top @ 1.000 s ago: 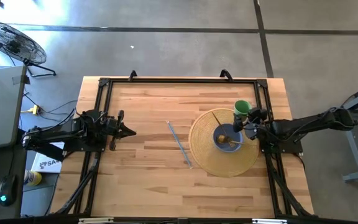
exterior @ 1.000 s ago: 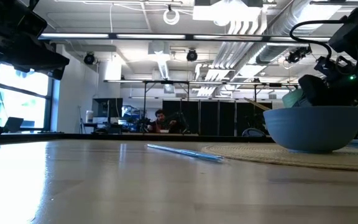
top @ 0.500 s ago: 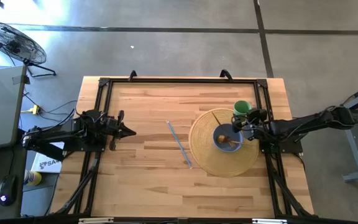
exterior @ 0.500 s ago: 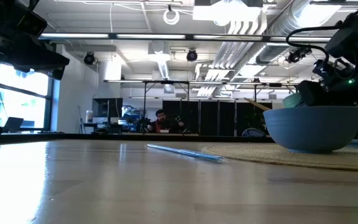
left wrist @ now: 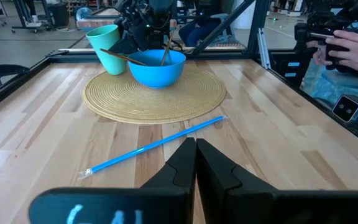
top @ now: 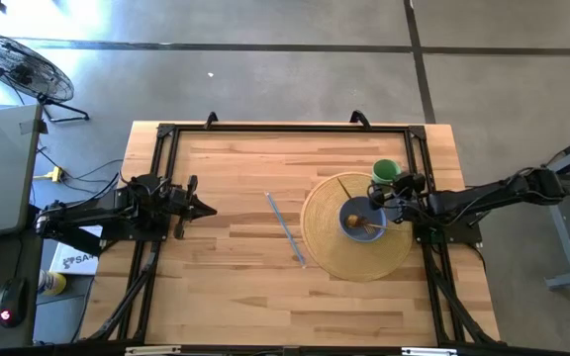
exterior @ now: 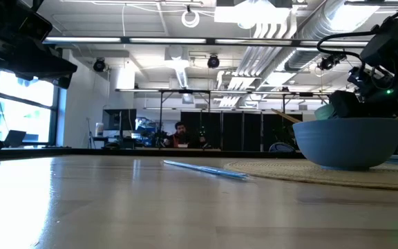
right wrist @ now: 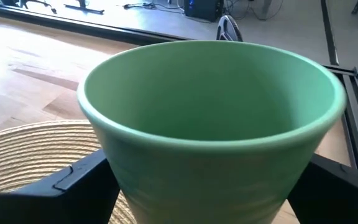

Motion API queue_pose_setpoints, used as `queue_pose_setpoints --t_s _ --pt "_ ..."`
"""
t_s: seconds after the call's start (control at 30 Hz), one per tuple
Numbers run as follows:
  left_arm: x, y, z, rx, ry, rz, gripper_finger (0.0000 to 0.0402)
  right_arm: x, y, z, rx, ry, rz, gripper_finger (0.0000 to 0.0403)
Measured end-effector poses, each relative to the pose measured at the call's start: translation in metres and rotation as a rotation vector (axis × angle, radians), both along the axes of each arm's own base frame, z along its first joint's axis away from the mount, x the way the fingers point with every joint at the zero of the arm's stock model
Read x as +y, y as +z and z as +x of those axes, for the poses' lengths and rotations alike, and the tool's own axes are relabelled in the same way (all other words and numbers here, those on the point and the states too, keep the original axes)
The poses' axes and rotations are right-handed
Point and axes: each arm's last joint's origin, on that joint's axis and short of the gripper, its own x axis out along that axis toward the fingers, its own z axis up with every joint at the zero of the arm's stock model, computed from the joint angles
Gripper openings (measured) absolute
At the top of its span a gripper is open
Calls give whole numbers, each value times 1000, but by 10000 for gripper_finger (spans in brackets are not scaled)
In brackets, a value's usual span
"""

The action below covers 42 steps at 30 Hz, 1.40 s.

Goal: Pick & Place Utensil
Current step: Put the green cup on the brown mat to the top right of the blue bowl

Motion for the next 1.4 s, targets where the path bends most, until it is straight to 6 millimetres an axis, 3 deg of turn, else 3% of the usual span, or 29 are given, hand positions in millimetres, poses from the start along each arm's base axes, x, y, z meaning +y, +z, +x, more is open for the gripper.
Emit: queue_pose_setpoints --t_s 0.2,0.63,0.87,1.2,1.4 --pt "0 0 0 0 0 0 10 0 -1 0 -5 9 24 397" --pt "0 0 0 0 0 0 10 1 -1 1 -13 36 97 400" --pt "0 0 0 0 0 0 10 -1 15 5 4 21 151 399" --pt "0 0 0 0 0 0 10 0 13 4 -18 27 259 399" --pt "0 0 0 0 0 0 10 1 26 5 10 19 284 399"
